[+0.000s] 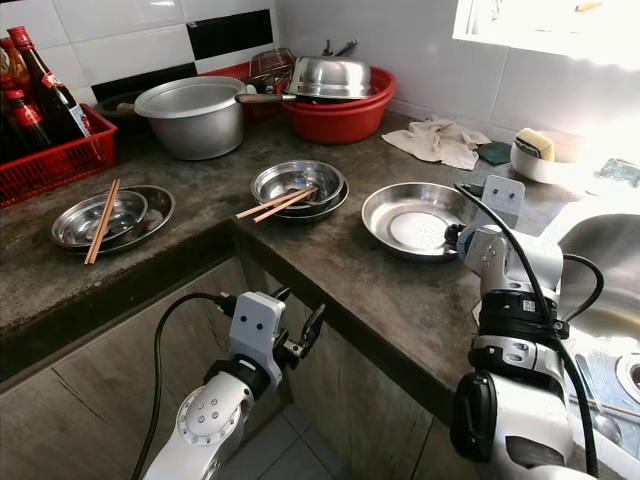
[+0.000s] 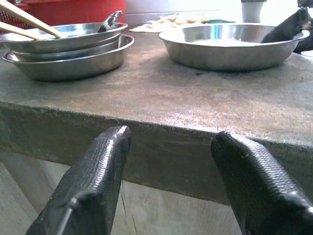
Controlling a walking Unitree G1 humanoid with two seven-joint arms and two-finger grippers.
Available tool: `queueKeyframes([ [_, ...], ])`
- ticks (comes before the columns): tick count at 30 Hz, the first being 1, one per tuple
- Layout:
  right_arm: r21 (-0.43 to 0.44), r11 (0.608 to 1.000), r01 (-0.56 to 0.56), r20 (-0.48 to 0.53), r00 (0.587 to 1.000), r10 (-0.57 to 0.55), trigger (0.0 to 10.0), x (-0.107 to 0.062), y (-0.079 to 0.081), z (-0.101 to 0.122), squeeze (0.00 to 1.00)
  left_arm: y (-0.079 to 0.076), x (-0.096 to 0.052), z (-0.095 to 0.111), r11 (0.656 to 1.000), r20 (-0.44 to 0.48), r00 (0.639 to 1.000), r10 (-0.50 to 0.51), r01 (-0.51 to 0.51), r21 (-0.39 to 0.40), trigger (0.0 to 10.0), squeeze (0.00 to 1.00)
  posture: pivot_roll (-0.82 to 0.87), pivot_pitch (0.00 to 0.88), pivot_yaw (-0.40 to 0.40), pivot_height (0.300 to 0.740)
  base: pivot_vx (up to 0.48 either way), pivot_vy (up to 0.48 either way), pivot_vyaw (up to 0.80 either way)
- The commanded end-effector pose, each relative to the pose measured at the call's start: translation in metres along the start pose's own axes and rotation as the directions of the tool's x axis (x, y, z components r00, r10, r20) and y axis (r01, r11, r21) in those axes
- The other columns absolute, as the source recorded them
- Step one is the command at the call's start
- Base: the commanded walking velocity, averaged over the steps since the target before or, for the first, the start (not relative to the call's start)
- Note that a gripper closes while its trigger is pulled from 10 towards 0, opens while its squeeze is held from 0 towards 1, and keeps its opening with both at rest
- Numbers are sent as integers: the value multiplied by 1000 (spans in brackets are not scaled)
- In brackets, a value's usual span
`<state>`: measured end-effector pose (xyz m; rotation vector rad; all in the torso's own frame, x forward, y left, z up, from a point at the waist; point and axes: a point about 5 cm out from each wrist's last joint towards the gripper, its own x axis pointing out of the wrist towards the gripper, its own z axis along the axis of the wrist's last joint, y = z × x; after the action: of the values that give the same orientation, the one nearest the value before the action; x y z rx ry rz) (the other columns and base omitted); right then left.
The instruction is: Kitchen organization
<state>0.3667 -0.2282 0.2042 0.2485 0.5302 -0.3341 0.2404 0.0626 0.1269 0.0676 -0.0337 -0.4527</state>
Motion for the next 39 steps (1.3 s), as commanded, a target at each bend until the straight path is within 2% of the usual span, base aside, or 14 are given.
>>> queueKeyframes([
  [1, 17, 1000, -24, -82, 996, 25, 0, 4, 6, -13, 0, 0, 1, 3, 1000, 8, 1000, 3, -3, 6, 10000, 0, 108, 0, -31, 740, 0, 0, 0],
  [9, 156, 987, -30, -114, 992, 48, 0, 6, 7, -14, 0, -1, 1, 3, 1000, 8, 1000, 14, -15, 2, 10000, 0, 109, 2, -40, 740, 0, 0, 0],
  [11, 233, 972, -34, -110, 992, 61, 0, 6, 8, -13, 0, 0, 2, 3, 1000, 6, 1000, 19, -19, 3, 10000, 0, 110, 1, -40, 740, 0, 0, 0],
  [17, 356, 933, -58, -82, 992, 94, 0, 4, 11, -10, 0, 0, 2, 3, 1000, 5, 1000, 24, -24, 2, 10000, 0, 108, 0, -42, 740, 0, 0, 0],
  [20, 428, 900, -82, 41, 997, 71, 0, -3, 11, -5, 0, 0, 4, 3, 1000, 5, 1000, 25, -25, 2, 10000, 0, 106, 0, -40, 740, 0, 0, 0],
  [24, 451, 885, -113, 172, 984, 37, 0, -12, 8, 0, 0, 0, 5, 3, 1000, 7, 1000, 27, -27, 0, 10000, 0, 107, 1, -39, 740, 0, 0, 0],
  [27, 420, 897, -137, 262, 965, 24, 0, -21, 7, 2, 0, 0, 5, 3, 1000, 9, 1000, 27, -27, 1, 10000, 0, 103, 1, -35, 740, 0, 0, 0],
  [28, 327, 929, -174, 391, 920, 34, 0, -37, 9, 5, 0, 1, 5, 3, 1000, 12, 1000, 27, -27, 0, 10000, 0, 101, 1, -31, 740, 0, 0, 0],
  [31, 153, 981, -121, 553, 833, 17, 0, -60, 11, 6, 0, 2, 6, 4, 1000, 16, 999, 30, -30, 3, 10000, 0, 99, 0, -29, 740, 0, 0, 0],
  [32, 54, 996, -75, 627, 778, 24, 0, -74, 17, 1, 0, 3, 6, 5, 999, 21, 999, 32, -32, 1, 10000, 0, 95, 2, -25, 740, 0, 0, 0],
  [33, 54, 996, -75, 627, 778, 24, 0, -74, 17, 1, 0, 3, 6, 5, 999, 21, 999, 32, -32, 1, 10000, 0, 95, 2, -25, 740, 0, 0, 0],
  [34, -18, 999, -33, 671, 740, 37, 0, -82, 20, -5, 0, 3, 6, 5, 999, 23, 999, 32, -32, 0, 10000, 0, 95, 0, -25, 740, 0, 0, 0],
  [38, -133, 991, 18, 727, 681, 86, 0, -94, 24, -21, 0, 3, 5, 6, 1000, 31, 999, 28, -28, -3, 10000, 0, 92, 0, -25, 740, 0, 0, 0],
  [39, -133, 991, 18, 727, 681, 86, 0, -94, 24, -21, 0, 3, 5, 6, 1000, 31, 999, 28, -28, -3, 10000, 0, 92, 0, -25, 740, 0, 0, 0],
])
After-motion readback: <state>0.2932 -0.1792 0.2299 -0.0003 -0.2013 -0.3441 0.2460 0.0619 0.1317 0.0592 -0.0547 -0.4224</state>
